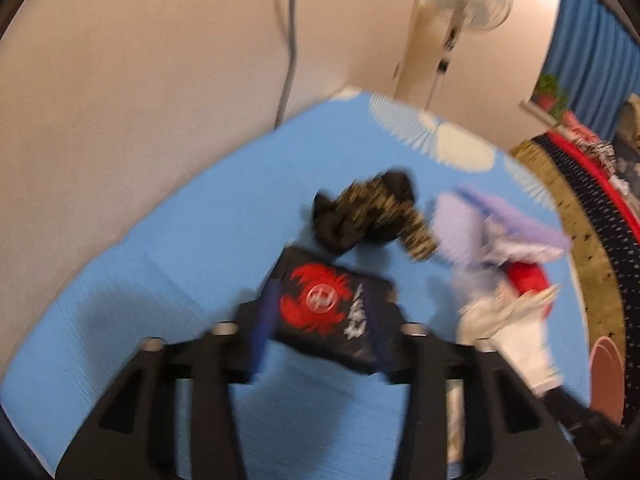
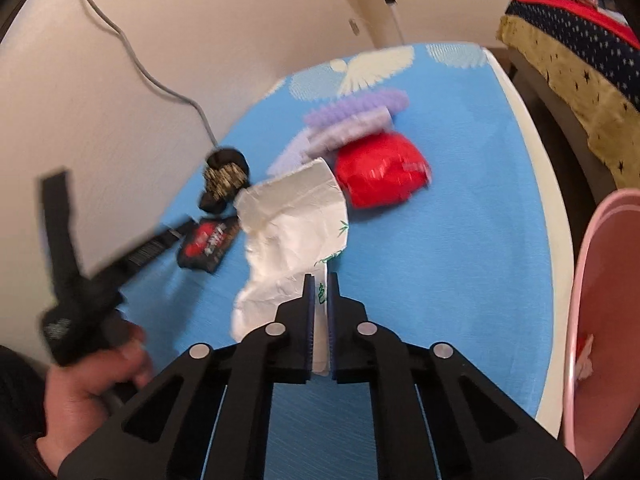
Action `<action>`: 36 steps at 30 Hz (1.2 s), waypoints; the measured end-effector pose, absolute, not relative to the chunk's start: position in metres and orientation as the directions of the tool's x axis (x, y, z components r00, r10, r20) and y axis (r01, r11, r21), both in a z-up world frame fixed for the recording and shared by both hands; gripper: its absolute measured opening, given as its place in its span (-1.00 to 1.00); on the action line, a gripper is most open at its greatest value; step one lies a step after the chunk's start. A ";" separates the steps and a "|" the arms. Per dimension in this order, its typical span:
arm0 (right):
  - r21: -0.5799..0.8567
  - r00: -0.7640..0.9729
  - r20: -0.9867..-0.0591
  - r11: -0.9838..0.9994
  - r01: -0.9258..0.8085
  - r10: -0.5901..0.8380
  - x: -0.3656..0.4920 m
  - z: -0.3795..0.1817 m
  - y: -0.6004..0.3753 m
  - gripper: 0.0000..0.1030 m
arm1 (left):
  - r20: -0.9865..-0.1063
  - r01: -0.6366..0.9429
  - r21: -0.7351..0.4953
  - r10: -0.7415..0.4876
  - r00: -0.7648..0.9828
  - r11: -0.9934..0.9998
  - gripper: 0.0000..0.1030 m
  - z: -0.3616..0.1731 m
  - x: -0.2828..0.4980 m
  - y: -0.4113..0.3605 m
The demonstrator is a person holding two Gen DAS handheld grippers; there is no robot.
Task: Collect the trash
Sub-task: 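Grasp the white paper with the right tool while the left tool grasps the black-red snack packet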
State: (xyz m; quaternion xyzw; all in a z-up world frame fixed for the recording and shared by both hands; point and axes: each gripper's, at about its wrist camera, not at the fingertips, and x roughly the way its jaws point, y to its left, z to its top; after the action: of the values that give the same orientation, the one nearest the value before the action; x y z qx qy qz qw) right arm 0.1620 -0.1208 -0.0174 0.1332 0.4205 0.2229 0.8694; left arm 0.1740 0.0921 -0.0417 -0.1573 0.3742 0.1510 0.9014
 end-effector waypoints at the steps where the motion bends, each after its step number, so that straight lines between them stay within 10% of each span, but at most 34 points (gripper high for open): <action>1: 0.427 0.561 -0.654 0.860 -0.280 0.507 0.162 -0.012 -0.122 -0.94 | -0.742 -0.412 -0.164 0.163 0.650 0.896 0.32 -0.046 0.176 0.093; 12: 0.414 0.627 -0.594 0.860 -0.298 0.504 0.159 0.011 -0.124 -0.97 | -0.816 -0.362 -0.053 0.169 0.553 0.931 0.82 -0.059 0.197 0.078; 18: 0.406 0.638 -0.588 0.864 -0.300 0.497 0.156 0.019 -0.126 -0.97 | -0.800 -0.381 -0.045 0.195 0.568 0.924 0.39 -0.056 0.185 0.081; 21: 0.396 0.646 -0.585 0.867 -0.301 0.491 0.152 0.024 -0.127 -0.97 | -0.788 -0.387 -0.074 0.184 0.588 0.919 -0.36 -0.053 0.177 0.088; 25: 0.386 0.659 -0.577 0.872 -0.299 0.482 0.144 0.031 -0.132 -0.97 | -0.778 -0.392 -0.126 0.154 0.609 0.911 -0.81 -0.052 0.168 0.095; 36: 0.383 0.702 -0.559 0.888 -0.255 0.443 0.119 0.044 -0.160 -0.97 | -0.714 -0.356 -0.179 0.128 0.689 0.917 -0.98 -0.036 0.140 0.095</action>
State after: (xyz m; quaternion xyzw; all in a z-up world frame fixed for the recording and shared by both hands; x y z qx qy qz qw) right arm 0.1194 -0.1604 0.0441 0.1399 0.3357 0.1912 0.9117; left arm 0.1402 0.0955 -0.0359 -0.1536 0.3713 0.1334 0.9059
